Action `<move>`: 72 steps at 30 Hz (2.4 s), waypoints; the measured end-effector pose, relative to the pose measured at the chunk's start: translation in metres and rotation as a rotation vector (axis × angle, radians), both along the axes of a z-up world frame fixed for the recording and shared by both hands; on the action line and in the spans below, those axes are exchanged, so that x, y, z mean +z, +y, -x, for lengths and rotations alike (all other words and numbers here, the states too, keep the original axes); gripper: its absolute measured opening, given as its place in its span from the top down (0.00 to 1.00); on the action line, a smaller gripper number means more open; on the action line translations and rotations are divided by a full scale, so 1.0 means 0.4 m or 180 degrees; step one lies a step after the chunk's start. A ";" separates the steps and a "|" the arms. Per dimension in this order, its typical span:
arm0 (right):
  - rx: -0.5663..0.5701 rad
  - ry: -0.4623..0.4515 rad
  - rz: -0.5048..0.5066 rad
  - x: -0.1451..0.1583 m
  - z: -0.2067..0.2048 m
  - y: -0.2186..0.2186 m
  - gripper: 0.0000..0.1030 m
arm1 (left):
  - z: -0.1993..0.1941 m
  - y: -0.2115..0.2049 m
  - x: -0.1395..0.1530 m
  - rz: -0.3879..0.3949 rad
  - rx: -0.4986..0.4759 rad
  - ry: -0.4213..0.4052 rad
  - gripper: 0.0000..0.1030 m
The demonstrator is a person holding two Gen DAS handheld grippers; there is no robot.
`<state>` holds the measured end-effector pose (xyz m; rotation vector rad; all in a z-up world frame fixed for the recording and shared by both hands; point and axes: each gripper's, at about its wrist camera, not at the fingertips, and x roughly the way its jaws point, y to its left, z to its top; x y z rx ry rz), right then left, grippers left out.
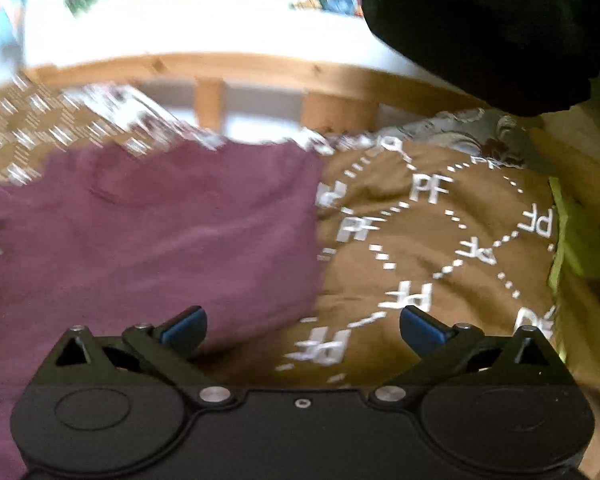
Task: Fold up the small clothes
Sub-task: 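Reach the left gripper to the other sleeve cuff and close on it, then lift the cuff with the left gripper and fold it across the shirt back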
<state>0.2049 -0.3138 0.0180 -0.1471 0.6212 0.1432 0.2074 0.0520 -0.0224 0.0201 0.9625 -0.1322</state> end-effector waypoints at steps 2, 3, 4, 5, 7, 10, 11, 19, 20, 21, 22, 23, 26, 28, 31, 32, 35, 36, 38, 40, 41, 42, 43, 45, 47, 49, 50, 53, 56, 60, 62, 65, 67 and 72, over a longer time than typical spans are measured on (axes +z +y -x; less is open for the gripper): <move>0.0147 -0.0049 -0.0111 0.017 0.043 0.015 0.01 | 0.002 0.040 0.018 -0.0121 0.0128 -0.0010 0.02; 0.0213 -0.0069 -0.0147 0.026 0.063 0.024 0.01 | 0.002 0.063 0.029 -0.0182 0.0201 -0.0019 0.02; 0.0287 -0.0090 -0.0191 0.036 0.084 0.032 0.01 | 0.002 0.090 0.040 -0.0245 0.0295 -0.0037 0.02; 0.0362 -0.0117 -0.0246 0.046 0.104 0.040 0.01 | 0.005 0.121 0.054 -0.0307 0.0412 -0.0067 0.00; 0.0492 -0.0159 -0.0391 0.062 0.146 0.054 0.01 | 0.010 0.179 0.083 -0.0407 0.0627 -0.0126 0.00; 0.0515 -0.0087 -0.0530 0.061 0.184 0.076 0.01 | 0.011 0.278 0.132 -0.0529 0.0959 -0.0177 0.00; 0.0505 -0.0045 -0.0564 0.057 0.192 0.083 0.01 | 0.012 0.318 0.150 -0.0529 0.1110 -0.0216 0.00; 0.0460 0.0217 -0.0820 0.017 0.264 0.133 0.01 | -0.010 0.547 0.229 -0.0410 0.1916 -0.0637 0.00; 0.0448 0.0212 -0.0833 0.012 0.274 0.138 0.01 | -0.021 0.569 0.228 -0.0392 0.2014 -0.0656 0.00; 0.0429 0.0205 -0.0846 0.008 0.283 0.143 0.01 | -0.029 0.585 0.226 -0.0376 0.2110 -0.0659 0.00; 0.0398 0.0199 -0.0861 0.005 0.290 0.148 0.01 | -0.038 0.602 0.223 -0.0363 0.2227 -0.0649 0.00; 0.0354 0.0182 -0.0887 0.004 0.297 0.154 0.01 | -0.048 0.618 0.220 -0.0362 0.2399 -0.0640 0.01; 0.0277 0.0172 -0.1000 -0.007 0.308 0.175 0.01 | -0.048 0.650 0.212 -0.0178 0.2747 -0.0670 0.05; 0.0364 0.0198 -0.0959 -0.017 0.306 0.195 0.01 | -0.048 0.671 0.207 0.0082 0.2867 -0.0712 0.08; 0.0432 0.0196 -0.0814 -0.027 0.300 0.220 0.01 | -0.051 0.692 0.206 0.0315 0.3011 -0.0763 0.14; 0.0424 0.0193 -0.0827 -0.029 0.299 0.223 0.01 | -0.056 0.699 0.204 0.0345 0.3059 -0.0761 0.23; 0.0367 0.0185 -0.0956 -0.033 0.297 0.222 0.01 | -0.074 0.710 0.195 0.0333 0.3105 -0.0809 0.53; 0.0351 0.0179 -0.0996 -0.035 0.297 0.220 0.01 | -0.075 0.708 0.193 0.0333 0.3103 -0.0821 0.67; 0.0326 0.0175 -0.1028 -0.040 0.297 0.215 0.01 | -0.071 0.698 0.194 0.0353 0.3094 -0.0825 0.82; 0.0288 0.0179 -0.1043 -0.045 0.297 0.205 0.01 | -0.066 0.682 0.204 0.0268 0.3092 -0.0889 0.99; 0.0265 0.0179 -0.1053 -0.048 0.299 0.201 0.01 | -0.065 0.670 0.211 0.0192 0.3070 -0.0953 0.99; 0.0237 0.0180 -0.1062 -0.051 0.300 0.195 0.01 | -0.064 0.656 0.219 0.0114 0.3040 -0.1034 0.99; 0.0217 0.0175 -0.1071 -0.054 0.304 0.188 0.01 | -0.065 0.646 0.229 0.0049 0.3009 -0.1101 0.99; 0.0175 0.0143 -0.1077 -0.057 0.308 0.179 0.01 | -0.065 0.611 0.253 -0.0141 0.2904 -0.1259 0.99; 0.0133 0.0112 -0.1091 -0.058 0.311 0.170 0.01 | -0.065 0.562 0.281 -0.0341 0.2742 -0.1441 0.99; 0.0100 0.0098 -0.1144 -0.059 0.312 0.158 0.01 | -0.065 0.512 0.310 -0.0482 0.2577 -0.1608 0.99; 0.0086 0.0092 -0.1165 -0.060 0.313 0.154 0.01 | -0.063 0.483 0.327 -0.0504 0.2485 -0.1702 0.99; 0.0061 0.0060 -0.1208 -0.057 0.314 0.142 0.01 | -0.054 0.400 0.372 -0.0482 0.2192 -0.1976 0.99; 0.0054 0.0024 -0.1242 -0.051 0.314 0.133 0.01 | -0.049 0.302 0.406 -0.0456 0.1777 -0.2192 0.99; 0.0028 -0.0030 -0.1266 -0.044 0.312 0.121 0.01 | -0.065 0.175 0.412 -0.0328 0.1238 -0.2255 1.00; -0.0007 -0.0044 -0.1277 -0.042 0.310 0.111 0.01 | -0.070 0.113 0.400 -0.0310 0.1029 -0.2275 1.00; -0.0065 -0.0060 -0.1298 -0.041 0.308 0.095 0.01 | -0.081 0.037 0.373 -0.0189 0.0788 -0.2248 1.00; -0.0100 -0.0083 -0.1304 -0.040 0.308 0.083 0.01 | -0.091 -0.010 0.350 -0.0098 0.0596 -0.2200 1.00; -0.0269 -0.0131 -0.1276 -0.039 0.308 0.049 0.01 | -0.070 -0.136 0.280 -0.0134 -0.0057 -0.2093 1.00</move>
